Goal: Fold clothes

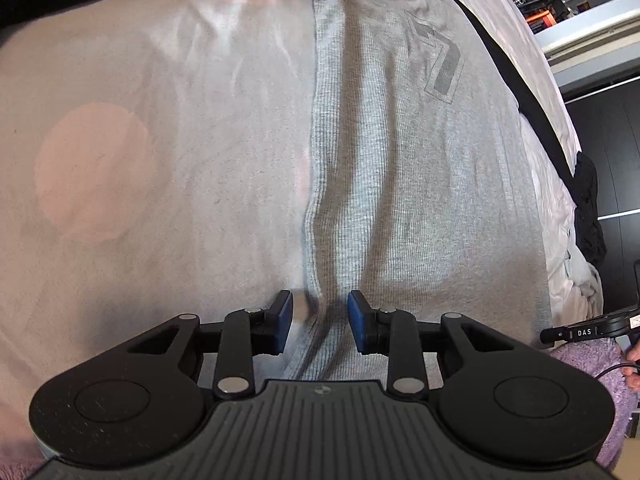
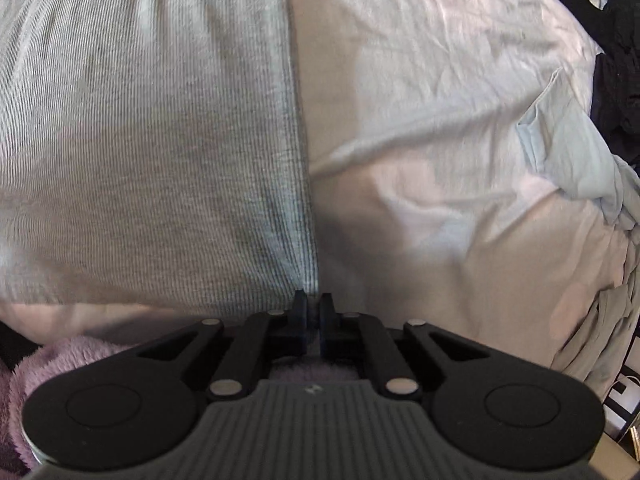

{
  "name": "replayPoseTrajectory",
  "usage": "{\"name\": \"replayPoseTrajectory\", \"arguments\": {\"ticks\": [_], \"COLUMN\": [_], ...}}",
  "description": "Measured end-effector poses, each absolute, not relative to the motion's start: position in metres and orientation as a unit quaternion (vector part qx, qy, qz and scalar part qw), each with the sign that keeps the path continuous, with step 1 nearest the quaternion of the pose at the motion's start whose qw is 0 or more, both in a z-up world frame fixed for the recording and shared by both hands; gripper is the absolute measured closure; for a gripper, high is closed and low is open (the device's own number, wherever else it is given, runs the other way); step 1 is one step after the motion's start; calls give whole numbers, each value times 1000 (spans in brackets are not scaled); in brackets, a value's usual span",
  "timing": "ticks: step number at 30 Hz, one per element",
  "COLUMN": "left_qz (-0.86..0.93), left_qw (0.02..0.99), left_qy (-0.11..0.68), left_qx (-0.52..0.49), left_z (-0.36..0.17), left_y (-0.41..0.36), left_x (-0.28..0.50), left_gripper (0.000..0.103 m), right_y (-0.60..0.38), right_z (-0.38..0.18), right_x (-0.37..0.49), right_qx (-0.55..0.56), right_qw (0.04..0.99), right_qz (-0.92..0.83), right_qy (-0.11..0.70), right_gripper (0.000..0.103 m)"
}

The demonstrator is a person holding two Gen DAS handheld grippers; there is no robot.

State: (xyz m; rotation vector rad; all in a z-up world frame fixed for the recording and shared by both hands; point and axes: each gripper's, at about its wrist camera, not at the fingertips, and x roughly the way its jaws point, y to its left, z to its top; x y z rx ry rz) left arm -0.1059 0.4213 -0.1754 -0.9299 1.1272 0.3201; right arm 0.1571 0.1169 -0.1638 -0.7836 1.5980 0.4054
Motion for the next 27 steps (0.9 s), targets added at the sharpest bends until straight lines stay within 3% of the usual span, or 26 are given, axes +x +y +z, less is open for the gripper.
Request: {"name": "replayPoseTrajectory", "arguments": {"ticks": [4, 11, 13, 14, 17, 27], "left_qz": [157, 135, 149, 156, 160, 168], "left_qw": [735, 719, 702, 694, 683, 667], "left_qy": [516, 572, 605, 617, 632, 670], "left_qx": [-410, -370, -345, -336, -330, -280], "left_z": [-166, -157, -164, -168, -170, -163], "left_y": [417, 395, 390, 389, 387, 368], "left_x": [-114, -114, -107, -104, -102, -108], "left_gripper": [63, 61, 68, 83, 97, 102], "right_y": [109, 85, 80, 77, 72, 59], "right_z": [-165, -158, -156, -155, -151, -141], "right_x": [157, 155, 156, 156, 156, 152], "right_qx": [-341, -308, -302, -300, -301, -337], "right_qw": [619, 649, 655, 657, 659, 641], "right_qz": [196, 243, 254, 260, 272, 286], "right_qy": [680, 652, 645, 641, 634, 627], "right_gripper": [97, 96, 96, 96, 97, 97]}}
